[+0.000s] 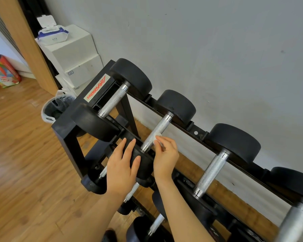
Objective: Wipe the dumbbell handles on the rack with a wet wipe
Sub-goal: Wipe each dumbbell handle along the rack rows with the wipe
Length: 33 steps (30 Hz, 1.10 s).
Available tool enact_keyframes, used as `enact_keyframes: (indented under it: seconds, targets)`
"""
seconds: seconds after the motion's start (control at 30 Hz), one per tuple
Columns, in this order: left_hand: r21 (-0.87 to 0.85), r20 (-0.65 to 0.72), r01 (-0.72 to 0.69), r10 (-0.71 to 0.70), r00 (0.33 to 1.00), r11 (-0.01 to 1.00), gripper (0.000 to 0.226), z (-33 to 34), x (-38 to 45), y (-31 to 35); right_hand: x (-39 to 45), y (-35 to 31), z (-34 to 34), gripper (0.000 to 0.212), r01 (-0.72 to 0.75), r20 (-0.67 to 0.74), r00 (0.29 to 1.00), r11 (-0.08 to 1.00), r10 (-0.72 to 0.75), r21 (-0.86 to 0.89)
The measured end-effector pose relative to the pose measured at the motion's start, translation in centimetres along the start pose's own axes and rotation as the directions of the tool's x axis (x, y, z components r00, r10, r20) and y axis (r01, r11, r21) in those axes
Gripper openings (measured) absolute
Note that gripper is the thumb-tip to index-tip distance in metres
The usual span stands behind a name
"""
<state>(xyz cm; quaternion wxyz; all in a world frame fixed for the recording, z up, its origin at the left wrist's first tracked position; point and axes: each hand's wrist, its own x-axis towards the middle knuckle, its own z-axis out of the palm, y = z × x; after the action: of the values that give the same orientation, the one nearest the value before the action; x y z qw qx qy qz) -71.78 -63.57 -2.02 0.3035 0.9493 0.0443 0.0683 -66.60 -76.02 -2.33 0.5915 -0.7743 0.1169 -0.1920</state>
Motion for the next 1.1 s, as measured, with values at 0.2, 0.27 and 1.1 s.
enact_keyframes:
  seconds: [0.2,0.27,1.1]
  targets:
    - [0.023,0.003,0.016,-0.016,1.0,1.0,0.057,0.1,0.0,0.1,2.7,-0.6,0.1,0.021,-0.063,-0.12,0.99,0.995,0.071,0.071]
    - [0.023,0.002,0.018,-0.018,1.0,1.0,0.056,0.1,-0.1,0.1,2.5,-0.6,0.2,0.021,-0.067,-0.107,0.992,0.995,0.074,0.073]
    - [0.015,-0.015,0.026,-0.026,1.0,1.0,0.057,0.1,0.1,0.4,1.1,-0.8,-0.8,0.016,-0.191,0.041,0.981,0.981,0.19,0.038]
